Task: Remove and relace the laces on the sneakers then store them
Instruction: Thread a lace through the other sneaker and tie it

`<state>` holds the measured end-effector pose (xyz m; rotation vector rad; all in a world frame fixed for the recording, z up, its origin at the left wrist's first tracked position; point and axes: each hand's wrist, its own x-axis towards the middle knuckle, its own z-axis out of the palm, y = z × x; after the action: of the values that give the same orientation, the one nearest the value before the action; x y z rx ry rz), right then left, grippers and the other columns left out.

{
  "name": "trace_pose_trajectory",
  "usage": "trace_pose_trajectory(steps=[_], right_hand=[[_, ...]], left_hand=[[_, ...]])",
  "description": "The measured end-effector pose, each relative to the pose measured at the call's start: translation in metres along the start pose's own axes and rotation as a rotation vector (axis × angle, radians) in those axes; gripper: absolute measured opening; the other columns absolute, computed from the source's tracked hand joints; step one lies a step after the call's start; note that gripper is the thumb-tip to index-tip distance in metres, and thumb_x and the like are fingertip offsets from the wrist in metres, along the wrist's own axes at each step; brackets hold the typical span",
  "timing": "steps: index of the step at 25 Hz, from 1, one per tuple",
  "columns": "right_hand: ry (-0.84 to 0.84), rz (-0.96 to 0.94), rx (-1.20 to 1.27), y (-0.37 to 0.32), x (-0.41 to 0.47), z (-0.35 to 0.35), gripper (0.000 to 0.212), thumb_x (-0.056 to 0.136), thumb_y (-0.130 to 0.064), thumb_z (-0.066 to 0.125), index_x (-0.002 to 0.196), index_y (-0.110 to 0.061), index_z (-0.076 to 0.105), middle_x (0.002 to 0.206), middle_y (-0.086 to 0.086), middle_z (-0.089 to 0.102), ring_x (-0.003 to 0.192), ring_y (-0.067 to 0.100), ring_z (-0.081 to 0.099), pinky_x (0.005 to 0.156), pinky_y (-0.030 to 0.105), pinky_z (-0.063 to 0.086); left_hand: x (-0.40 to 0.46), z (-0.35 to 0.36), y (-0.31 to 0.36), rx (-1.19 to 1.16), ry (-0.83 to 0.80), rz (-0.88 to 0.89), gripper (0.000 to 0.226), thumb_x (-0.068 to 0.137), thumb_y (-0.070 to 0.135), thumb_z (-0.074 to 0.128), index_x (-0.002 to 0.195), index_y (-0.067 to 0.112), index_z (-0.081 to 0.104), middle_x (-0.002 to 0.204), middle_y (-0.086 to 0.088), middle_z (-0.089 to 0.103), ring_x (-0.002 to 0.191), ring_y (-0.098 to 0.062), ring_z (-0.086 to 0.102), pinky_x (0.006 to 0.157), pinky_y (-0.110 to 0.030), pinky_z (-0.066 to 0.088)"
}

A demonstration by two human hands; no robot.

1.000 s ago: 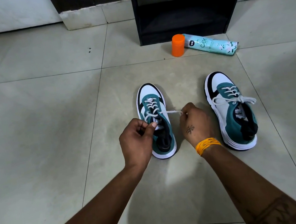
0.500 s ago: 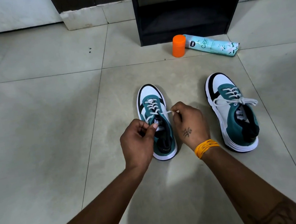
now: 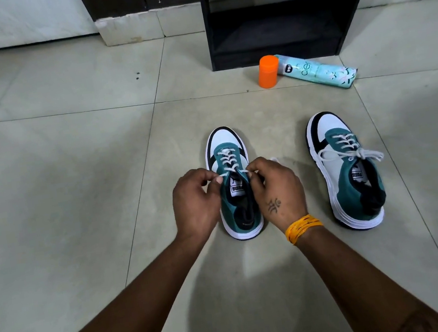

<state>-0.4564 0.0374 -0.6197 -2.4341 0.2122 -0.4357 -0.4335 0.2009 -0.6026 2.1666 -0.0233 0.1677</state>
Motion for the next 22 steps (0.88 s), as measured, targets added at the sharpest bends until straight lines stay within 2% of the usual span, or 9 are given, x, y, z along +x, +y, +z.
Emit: trace_pose_trajectory(steps=[3,5,8,10,13,15,16,19,22], right_hand=[[0.020,0.039,-0.053,0.001,0.000,-0.001,0.010,0.096,-0.021,0.059,0.098,-0.019,0.068,0.104,0.005,0.058,0.089,0.029,0.061,0.064,0.034,0.048],[-0.006,0.056,-0.036,-0.002,0.000,-0.001,0.010,0.095,-0.019,0.059,0.098,-0.017,0.068,0.108,0.006,0.059,0.096,0.030,0.060,0.071,0.038,0.051],[-0.047,0.141,0.065,-0.007,0.002,-0.010,0.007,0.092,-0.020,0.058,0.096,-0.021,0.064,0.088,-0.001,0.068,0.083,0.027,0.064,0.070,0.038,0.052],[-0.074,0.231,0.168,-0.012,0.005,-0.021,0.007,0.090,-0.019,0.060,0.095,-0.023,0.063,0.071,-0.006,0.065,0.071,0.021,0.062,0.067,0.035,0.050],[-0.132,0.305,0.379,-0.024,0.011,-0.038,0.007,0.089,-0.019,0.063,0.089,-0.025,0.066,0.070,-0.002,0.068,0.067,0.017,0.065,0.070,0.033,0.054],[-0.148,0.361,0.594,-0.035,0.017,-0.046,0.007,0.089,-0.017,0.064,0.087,-0.022,0.069,0.070,0.003,0.069,0.061,0.019,0.064,0.072,0.041,0.057],[-0.150,0.387,0.681,-0.040,0.019,-0.050,0.008,0.090,-0.013,0.065,0.087,-0.018,0.070,0.069,0.006,0.067,0.058,0.018,0.061,0.068,0.041,0.056],[-0.156,0.411,0.820,-0.056,0.026,-0.065,0.010,0.091,0.000,0.062,0.091,-0.004,0.071,0.070,0.007,0.065,0.057,0.016,0.056,0.059,0.031,0.051],[-0.187,0.408,0.895,-0.066,0.032,-0.077,0.016,0.094,-0.001,0.059,0.095,-0.006,0.074,0.076,0.008,0.070,0.063,0.015,0.062,0.062,0.026,0.054]], left_hand=[[0.004,-0.007,-0.003,-0.027,0.010,-0.099,0.012,0.094,0.018,0.071,0.082,0.021,0.073,0.082,0.013,0.072,0.085,-0.001,0.065,0.081,-0.027,0.050],[0.004,-0.008,-0.004,-0.024,-0.033,-0.116,0.013,0.094,0.018,0.069,0.082,0.022,0.071,0.079,0.012,0.072,0.080,-0.001,0.066,0.078,-0.029,0.052],[0.008,-0.014,0.001,-0.104,-0.099,-0.162,0.012,0.095,0.018,0.069,0.084,0.023,0.072,0.072,0.008,0.074,0.073,-0.010,0.071,0.077,-0.034,0.058],[0.012,-0.021,0.008,-0.215,-0.130,-0.233,0.010,0.095,0.015,0.069,0.088,0.021,0.073,0.067,0.003,0.072,0.062,-0.011,0.067,0.068,-0.031,0.055],[0.019,-0.032,0.023,-0.397,-0.181,-0.338,0.008,0.096,0.010,0.069,0.090,0.011,0.074,0.066,-0.004,0.067,0.054,-0.014,0.054,0.057,-0.028,0.048],[0.023,-0.040,0.034,-0.488,-0.216,-0.372,0.007,0.096,0.011,0.070,0.094,0.006,0.075,0.070,-0.006,0.068,0.056,-0.016,0.053,0.057,-0.028,0.049],[0.025,-0.044,0.040,-0.523,-0.228,-0.377,0.010,0.096,0.012,0.069,0.097,0.004,0.075,0.073,-0.006,0.069,0.057,-0.016,0.054,0.059,-0.028,0.051],[0.030,-0.053,0.055,-0.602,-0.263,-0.373,0.017,0.099,0.013,0.064,0.104,0.002,0.074,0.082,-0.009,0.074,0.066,-0.018,0.060,0.064,-0.027,0.055],[0.035,-0.060,0.069,-0.674,-0.292,-0.343,0.022,0.099,0.004,0.054,0.109,0.002,0.074,0.095,-0.015,0.078,0.077,-0.024,0.070,0.075,-0.033,0.060]])
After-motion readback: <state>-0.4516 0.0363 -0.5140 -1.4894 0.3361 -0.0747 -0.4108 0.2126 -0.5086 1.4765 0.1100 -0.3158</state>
